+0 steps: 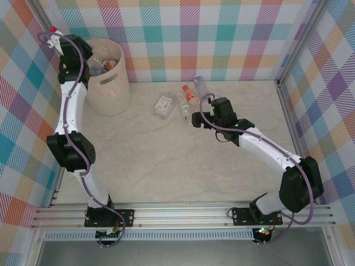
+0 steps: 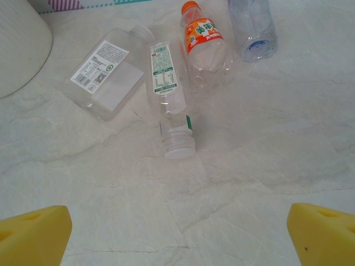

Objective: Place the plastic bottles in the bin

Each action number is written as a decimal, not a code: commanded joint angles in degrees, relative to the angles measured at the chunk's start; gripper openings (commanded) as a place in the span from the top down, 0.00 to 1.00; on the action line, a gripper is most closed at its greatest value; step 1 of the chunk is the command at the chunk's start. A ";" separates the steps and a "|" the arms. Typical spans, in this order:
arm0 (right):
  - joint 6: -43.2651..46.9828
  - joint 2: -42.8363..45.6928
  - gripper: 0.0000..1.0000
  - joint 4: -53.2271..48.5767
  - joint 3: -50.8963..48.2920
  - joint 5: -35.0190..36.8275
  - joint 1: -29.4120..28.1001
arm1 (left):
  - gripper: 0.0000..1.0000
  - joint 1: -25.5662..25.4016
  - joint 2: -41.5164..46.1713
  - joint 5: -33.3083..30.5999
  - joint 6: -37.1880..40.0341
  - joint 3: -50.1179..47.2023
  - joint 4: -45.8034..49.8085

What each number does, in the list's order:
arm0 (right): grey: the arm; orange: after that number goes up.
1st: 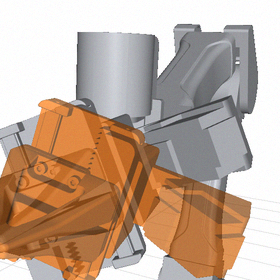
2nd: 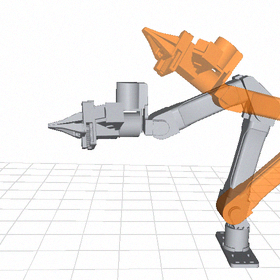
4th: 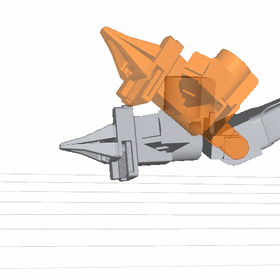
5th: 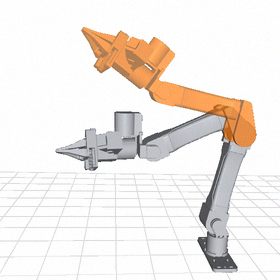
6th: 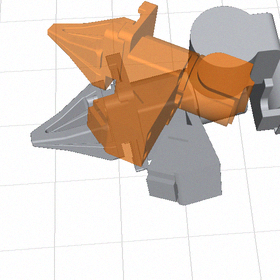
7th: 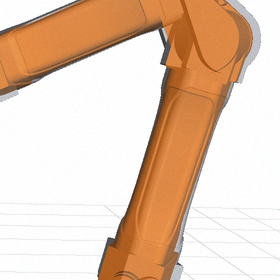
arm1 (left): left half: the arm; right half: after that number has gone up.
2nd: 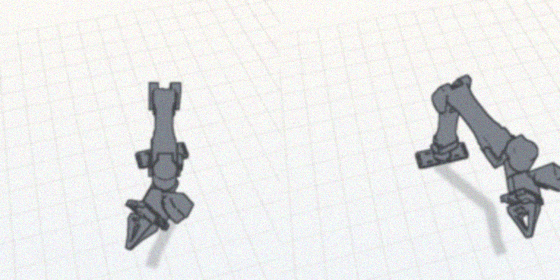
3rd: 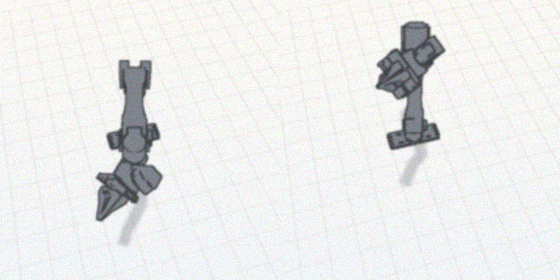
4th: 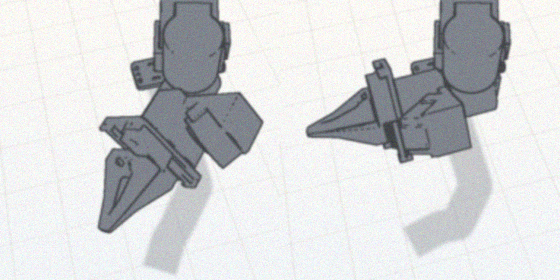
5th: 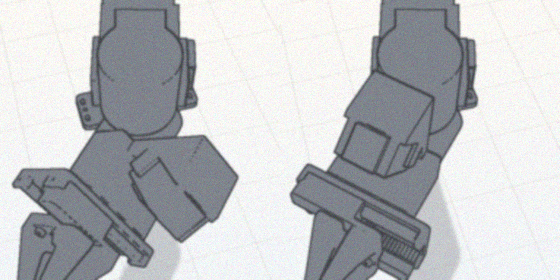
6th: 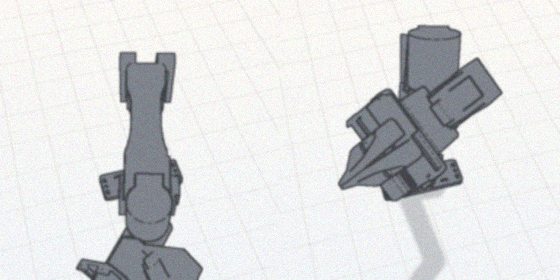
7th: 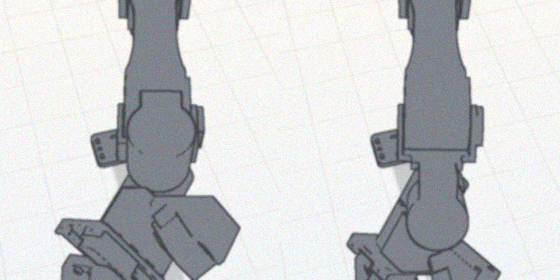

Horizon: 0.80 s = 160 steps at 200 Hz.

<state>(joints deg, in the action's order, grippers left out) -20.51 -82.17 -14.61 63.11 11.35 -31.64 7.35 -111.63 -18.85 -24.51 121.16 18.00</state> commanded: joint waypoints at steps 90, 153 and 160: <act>-1.50 -0.80 0.00 -0.89 1.58 0.35 -0.18 | 0.00 1.15 -6.14 -1.36 -2.87 19.68 25.24; -1.87 -0.67 0.00 -0.68 1.25 0.24 -0.22 | 0.00 0.51 -3.88 9.27 -3.65 16.26 22.81; -1.97 -0.54 0.00 -0.64 1.22 0.16 -0.18 | 0.00 0.13 -3.60 10.07 -3.44 15.99 22.55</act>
<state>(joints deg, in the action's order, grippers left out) -21.63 -82.85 -14.72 63.51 11.35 -31.64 7.68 -118.80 -13.47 -27.66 138.41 41.76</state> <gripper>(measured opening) 0.996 0.999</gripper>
